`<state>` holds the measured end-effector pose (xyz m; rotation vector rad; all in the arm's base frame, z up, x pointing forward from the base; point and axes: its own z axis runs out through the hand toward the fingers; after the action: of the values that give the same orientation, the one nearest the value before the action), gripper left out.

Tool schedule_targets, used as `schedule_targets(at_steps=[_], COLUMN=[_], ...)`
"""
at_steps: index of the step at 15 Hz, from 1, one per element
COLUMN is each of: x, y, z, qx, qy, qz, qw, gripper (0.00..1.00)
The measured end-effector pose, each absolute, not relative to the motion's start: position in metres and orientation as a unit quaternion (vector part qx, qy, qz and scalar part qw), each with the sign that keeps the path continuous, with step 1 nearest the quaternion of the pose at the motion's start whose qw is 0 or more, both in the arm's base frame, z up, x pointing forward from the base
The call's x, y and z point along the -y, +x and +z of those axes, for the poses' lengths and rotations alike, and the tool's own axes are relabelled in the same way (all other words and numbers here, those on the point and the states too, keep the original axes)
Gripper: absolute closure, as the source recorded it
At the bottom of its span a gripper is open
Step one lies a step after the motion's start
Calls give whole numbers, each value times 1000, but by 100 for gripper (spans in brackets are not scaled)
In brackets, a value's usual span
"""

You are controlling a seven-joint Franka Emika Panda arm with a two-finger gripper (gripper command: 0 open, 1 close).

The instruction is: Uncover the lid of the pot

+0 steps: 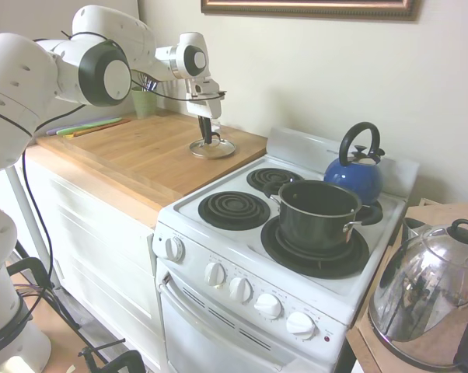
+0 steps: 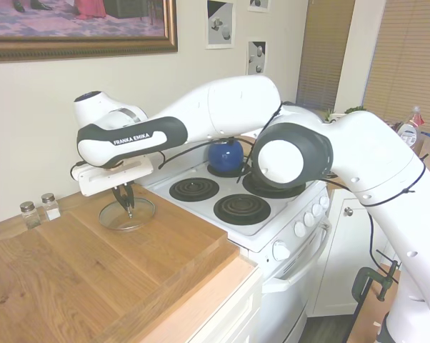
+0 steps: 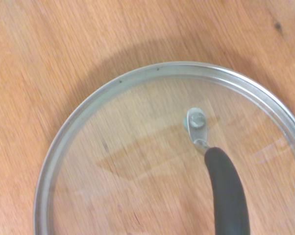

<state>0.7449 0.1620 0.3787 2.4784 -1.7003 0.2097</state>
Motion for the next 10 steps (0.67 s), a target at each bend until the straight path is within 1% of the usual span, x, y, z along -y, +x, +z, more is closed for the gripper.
schedule_targets(at_steps=[10], x=[-161], y=[747], z=[379], qx=[563], qy=[821], qz=[72], qw=[59], gripper=[0])
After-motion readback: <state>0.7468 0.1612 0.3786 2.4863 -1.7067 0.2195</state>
